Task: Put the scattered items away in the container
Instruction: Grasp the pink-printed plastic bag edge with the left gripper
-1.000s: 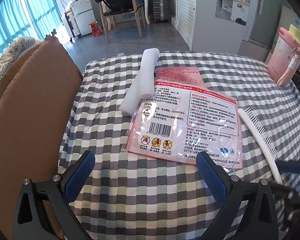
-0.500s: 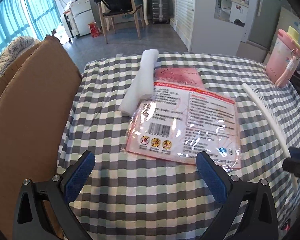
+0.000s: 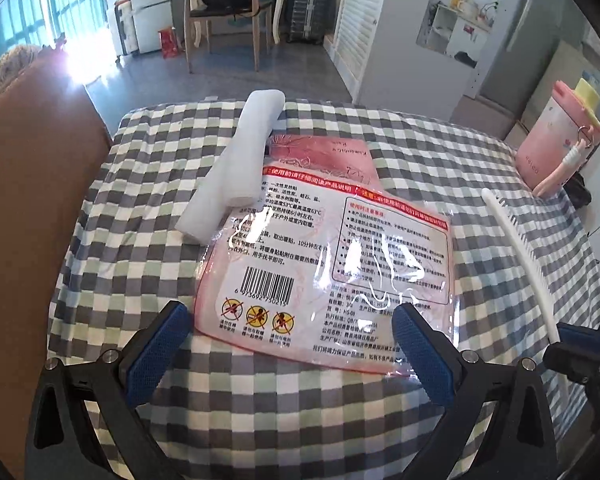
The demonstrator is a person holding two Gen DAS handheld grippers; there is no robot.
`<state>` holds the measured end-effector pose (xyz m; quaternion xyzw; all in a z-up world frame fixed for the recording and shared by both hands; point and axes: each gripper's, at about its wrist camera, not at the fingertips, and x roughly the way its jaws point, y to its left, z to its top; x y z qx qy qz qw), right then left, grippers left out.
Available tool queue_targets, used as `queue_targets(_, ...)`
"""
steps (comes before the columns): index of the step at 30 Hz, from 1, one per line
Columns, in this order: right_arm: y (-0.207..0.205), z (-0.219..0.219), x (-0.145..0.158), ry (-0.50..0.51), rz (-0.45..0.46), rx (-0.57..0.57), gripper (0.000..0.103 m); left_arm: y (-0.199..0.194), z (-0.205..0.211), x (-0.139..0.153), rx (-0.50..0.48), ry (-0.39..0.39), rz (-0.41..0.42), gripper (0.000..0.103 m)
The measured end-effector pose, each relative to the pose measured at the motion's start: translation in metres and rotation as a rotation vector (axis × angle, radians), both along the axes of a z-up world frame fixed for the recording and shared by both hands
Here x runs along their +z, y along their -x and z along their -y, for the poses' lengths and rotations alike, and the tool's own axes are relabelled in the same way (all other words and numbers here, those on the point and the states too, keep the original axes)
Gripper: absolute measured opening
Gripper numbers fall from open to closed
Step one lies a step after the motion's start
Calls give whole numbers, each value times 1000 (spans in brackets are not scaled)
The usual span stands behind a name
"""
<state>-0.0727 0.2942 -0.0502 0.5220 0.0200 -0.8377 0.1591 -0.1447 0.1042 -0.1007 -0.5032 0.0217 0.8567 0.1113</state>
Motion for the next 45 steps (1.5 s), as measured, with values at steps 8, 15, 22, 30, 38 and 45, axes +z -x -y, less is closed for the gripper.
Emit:
queue_targets(8, -1, -3, 3, 15, -7, -4, 13, 4, 2, 6, -50, 3, 29, 83)
queue_targets(15, -2, -2, 5, 24, -13, -2, 13, 3, 27, 17, -40, -64, 70, 9)
queue_targets(22, -5, 0, 7, 26, -23, -6, 13, -8, 30, 33, -52, -112, 36, 8)
queue_targets(30, -7, -3, 6, 35, -31, -16, 13, -18, 30, 58, -61, -169, -55, 4)
queue_targets(38, -7, -1, 17, 37, -62, -15, 13, -30, 18, 97, -97, -158, -158, 0)
queue_targets(45, -9, 10, 35, 45, -102, 12, 13, -54, 32, 143, -111, -135, -280, 0)
